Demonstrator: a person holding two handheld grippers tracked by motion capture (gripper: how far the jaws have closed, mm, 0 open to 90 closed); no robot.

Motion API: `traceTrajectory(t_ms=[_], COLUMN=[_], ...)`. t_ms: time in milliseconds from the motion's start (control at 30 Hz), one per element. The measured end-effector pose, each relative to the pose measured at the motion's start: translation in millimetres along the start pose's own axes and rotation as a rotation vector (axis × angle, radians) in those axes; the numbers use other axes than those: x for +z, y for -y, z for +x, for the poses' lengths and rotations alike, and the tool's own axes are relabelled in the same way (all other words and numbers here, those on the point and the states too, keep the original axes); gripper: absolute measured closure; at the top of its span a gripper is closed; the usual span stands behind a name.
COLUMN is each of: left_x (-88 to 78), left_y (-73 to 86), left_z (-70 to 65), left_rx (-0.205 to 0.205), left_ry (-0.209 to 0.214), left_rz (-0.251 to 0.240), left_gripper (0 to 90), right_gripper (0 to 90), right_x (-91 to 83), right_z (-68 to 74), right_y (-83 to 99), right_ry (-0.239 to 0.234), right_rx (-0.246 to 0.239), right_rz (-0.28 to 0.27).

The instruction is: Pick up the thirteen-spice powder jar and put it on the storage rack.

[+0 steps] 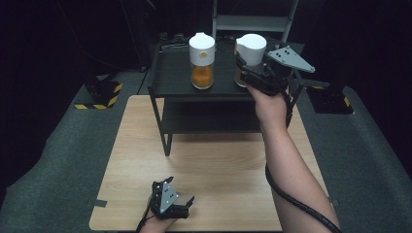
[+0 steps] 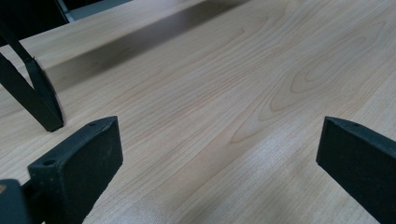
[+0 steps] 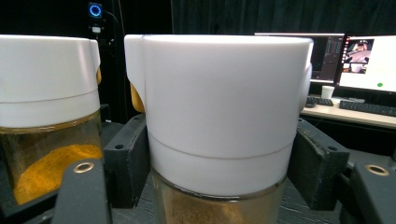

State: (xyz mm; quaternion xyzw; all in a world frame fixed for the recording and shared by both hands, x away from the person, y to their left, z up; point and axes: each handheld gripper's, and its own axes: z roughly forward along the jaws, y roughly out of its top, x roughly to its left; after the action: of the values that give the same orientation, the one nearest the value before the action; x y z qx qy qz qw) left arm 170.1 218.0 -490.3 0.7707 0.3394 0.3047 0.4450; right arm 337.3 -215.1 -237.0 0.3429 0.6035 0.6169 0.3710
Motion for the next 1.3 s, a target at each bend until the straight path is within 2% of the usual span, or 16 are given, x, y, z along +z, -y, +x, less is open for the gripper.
traceTrajectory(t_ms=[467,767,967,1067,1133,1300], left_x=[-0.2,-0.2,-0.3,-0.3,-0.2,-0.3], left_y=[0.3,0.6,0.5,0.4,0.4,0.5], left_z=[0.2,0.1,0.1,-0.2,-0.5,-0.9], left_rx=[-0.001,0.000,-0.002,0.000,0.002,0.002], left_ry=[0.000,0.000,0.000,-0.001,-0.002,-0.003], left_rz=[-0.002,-0.003,-0.002,-0.002,-0.002,-0.003], left_gripper=[0.6,0.6,0.6,0.6,0.6,0.6], right_gripper=[29.8,29.5,13.3,9.5,1.8,0.0], right_x=[5.2,4.3,2.9,1.6,-0.6,-6.4], right_z=[-0.8,3.4,9.3,10.9,15.3,19.4], right_y=[4.8,4.9,0.8,0.4,0.8,2.8], right_ry=[0.002,0.012,0.031,0.031,0.039,0.039], right_rx=[0.010,-0.008,-0.032,-0.033,-0.037,-0.038], right_rz=[-0.016,-0.015,-0.001,-0.001,-0.002,-0.016])
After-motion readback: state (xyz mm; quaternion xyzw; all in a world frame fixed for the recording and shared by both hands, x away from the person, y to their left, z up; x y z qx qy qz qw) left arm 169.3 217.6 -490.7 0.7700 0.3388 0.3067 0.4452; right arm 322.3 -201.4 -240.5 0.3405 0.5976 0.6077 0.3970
